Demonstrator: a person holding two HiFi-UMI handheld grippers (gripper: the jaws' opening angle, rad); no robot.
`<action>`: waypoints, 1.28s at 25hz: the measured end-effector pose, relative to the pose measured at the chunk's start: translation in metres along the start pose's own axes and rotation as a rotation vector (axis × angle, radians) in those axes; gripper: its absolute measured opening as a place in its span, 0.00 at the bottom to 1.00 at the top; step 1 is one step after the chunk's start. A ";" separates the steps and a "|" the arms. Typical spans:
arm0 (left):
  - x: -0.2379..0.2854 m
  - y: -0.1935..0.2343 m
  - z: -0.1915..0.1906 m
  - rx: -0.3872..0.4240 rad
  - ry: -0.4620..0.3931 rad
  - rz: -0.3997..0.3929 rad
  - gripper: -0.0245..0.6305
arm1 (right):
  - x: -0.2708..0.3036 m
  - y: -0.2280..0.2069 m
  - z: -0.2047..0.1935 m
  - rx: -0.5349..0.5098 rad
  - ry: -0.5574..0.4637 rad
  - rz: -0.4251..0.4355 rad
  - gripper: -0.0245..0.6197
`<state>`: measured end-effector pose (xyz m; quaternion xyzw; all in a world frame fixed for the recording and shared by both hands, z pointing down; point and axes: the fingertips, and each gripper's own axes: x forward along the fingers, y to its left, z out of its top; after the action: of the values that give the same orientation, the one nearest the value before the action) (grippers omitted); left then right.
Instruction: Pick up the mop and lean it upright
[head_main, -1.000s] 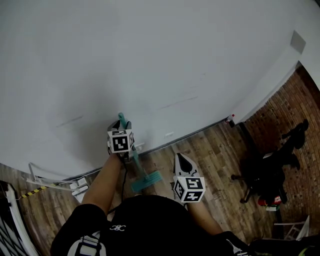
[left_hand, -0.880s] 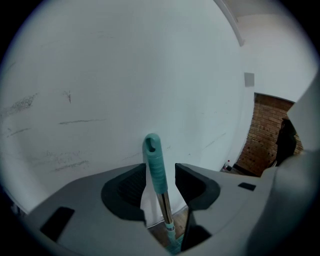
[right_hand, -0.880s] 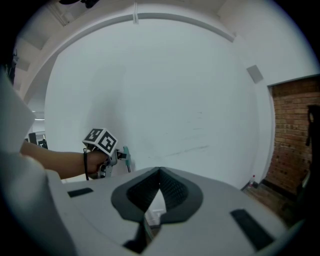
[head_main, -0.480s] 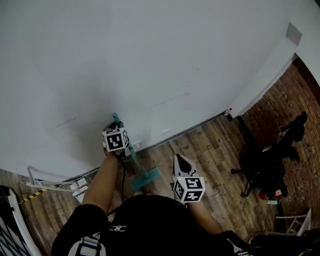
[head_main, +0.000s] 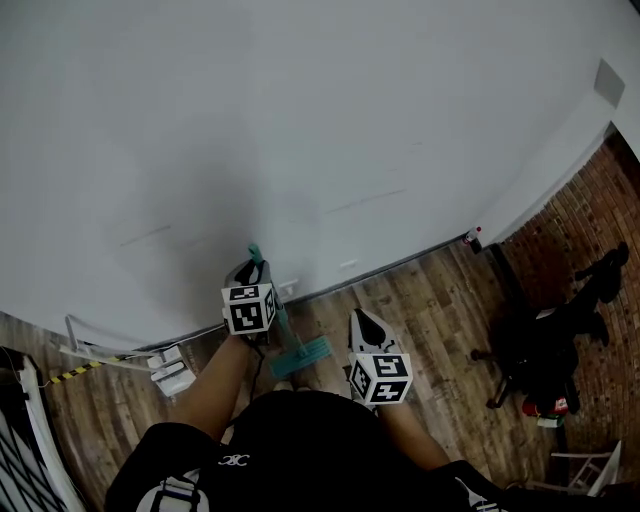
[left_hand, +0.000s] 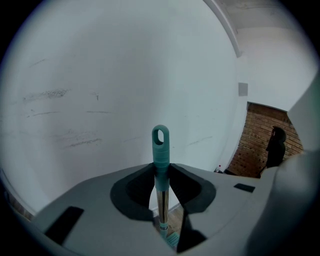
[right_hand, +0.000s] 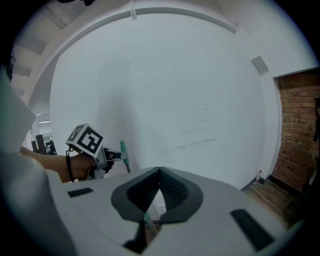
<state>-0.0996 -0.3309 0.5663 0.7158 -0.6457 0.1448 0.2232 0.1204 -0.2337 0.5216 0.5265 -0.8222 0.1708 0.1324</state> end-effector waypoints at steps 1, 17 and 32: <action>-0.003 -0.004 -0.001 0.004 0.001 -0.010 0.19 | 0.001 0.001 -0.001 -0.001 0.003 0.006 0.06; -0.044 -0.074 -0.020 0.128 -0.015 -0.142 0.19 | 0.006 0.010 0.001 0.009 -0.002 0.055 0.06; -0.053 -0.064 -0.024 0.148 -0.031 -0.132 0.19 | 0.004 0.033 -0.003 -0.006 0.006 0.090 0.06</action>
<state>-0.0414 -0.2688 0.5525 0.7734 -0.5881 0.1659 0.1688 0.0884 -0.2227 0.5216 0.4883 -0.8451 0.1756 0.1284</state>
